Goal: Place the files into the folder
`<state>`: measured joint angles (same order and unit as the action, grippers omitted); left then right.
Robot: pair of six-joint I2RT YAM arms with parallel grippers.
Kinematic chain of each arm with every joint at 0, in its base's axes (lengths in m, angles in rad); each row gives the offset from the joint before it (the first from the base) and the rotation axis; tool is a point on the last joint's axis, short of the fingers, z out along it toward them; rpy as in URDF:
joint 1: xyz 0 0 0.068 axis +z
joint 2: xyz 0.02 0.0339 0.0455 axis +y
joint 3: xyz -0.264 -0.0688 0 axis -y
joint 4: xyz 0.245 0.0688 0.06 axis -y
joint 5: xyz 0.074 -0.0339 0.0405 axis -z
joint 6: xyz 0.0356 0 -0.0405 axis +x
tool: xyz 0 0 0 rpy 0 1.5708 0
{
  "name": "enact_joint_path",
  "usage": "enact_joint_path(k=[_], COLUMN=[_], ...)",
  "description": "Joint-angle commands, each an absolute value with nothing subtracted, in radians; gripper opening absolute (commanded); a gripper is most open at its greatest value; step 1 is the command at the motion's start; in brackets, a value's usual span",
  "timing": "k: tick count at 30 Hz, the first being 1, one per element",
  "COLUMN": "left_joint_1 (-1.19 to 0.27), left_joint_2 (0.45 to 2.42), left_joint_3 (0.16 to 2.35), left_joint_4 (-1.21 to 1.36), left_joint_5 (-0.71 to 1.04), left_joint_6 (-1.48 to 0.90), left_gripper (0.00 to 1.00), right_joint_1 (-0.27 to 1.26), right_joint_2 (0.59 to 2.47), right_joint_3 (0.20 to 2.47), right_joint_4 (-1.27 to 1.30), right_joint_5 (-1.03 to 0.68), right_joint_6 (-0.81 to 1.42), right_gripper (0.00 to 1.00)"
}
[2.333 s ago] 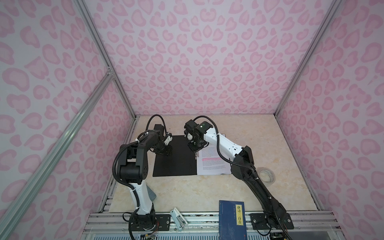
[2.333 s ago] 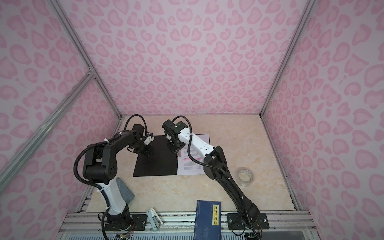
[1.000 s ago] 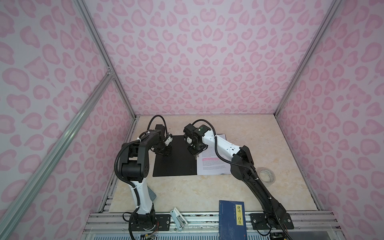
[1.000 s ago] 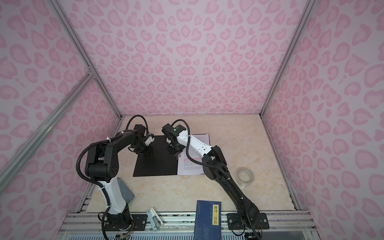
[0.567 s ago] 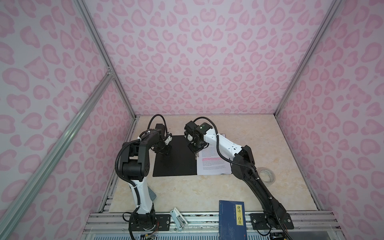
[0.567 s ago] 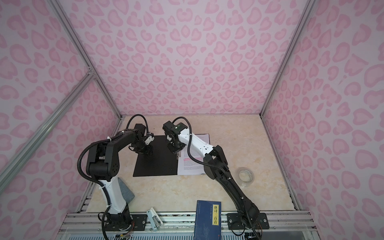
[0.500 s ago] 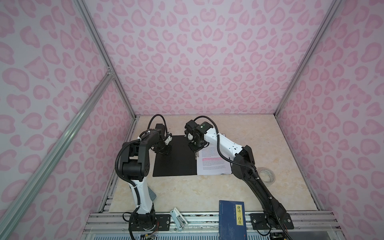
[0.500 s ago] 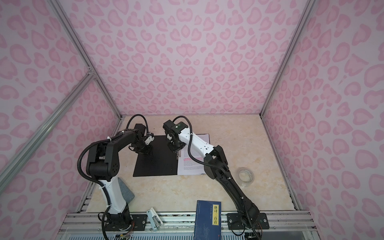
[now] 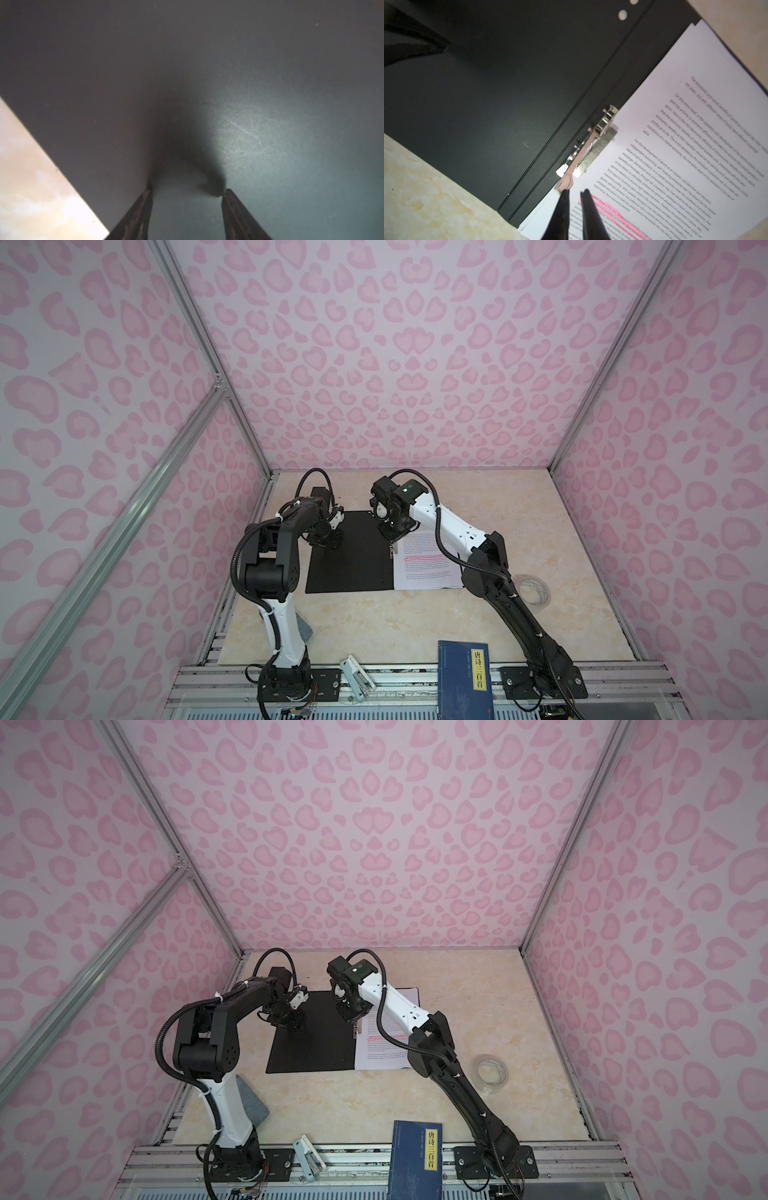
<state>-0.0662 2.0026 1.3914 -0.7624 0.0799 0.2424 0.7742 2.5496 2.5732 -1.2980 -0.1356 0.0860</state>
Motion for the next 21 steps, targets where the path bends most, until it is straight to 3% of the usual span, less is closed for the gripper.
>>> enact_joint_path(k=[1, 21], left_joint_1=[-0.064, -0.064], left_joint_2=[2.016, 2.011], left_joint_3=[1.389, 1.388], left_joint_4=[-0.772, -0.774], left_joint_5=[0.092, 0.097], left_joint_6=[0.242, 0.245], left_gripper=[0.58, 0.58], right_joint_1=[0.779, 0.788], right_joint_2=[2.534, 2.568], right_joint_3=[2.576, 2.591], right_joint_4=[-1.298, -1.283], right_joint_5=[-0.149, -0.151], right_joint_6=[0.082, 0.074], right_gripper=[0.17, 0.17])
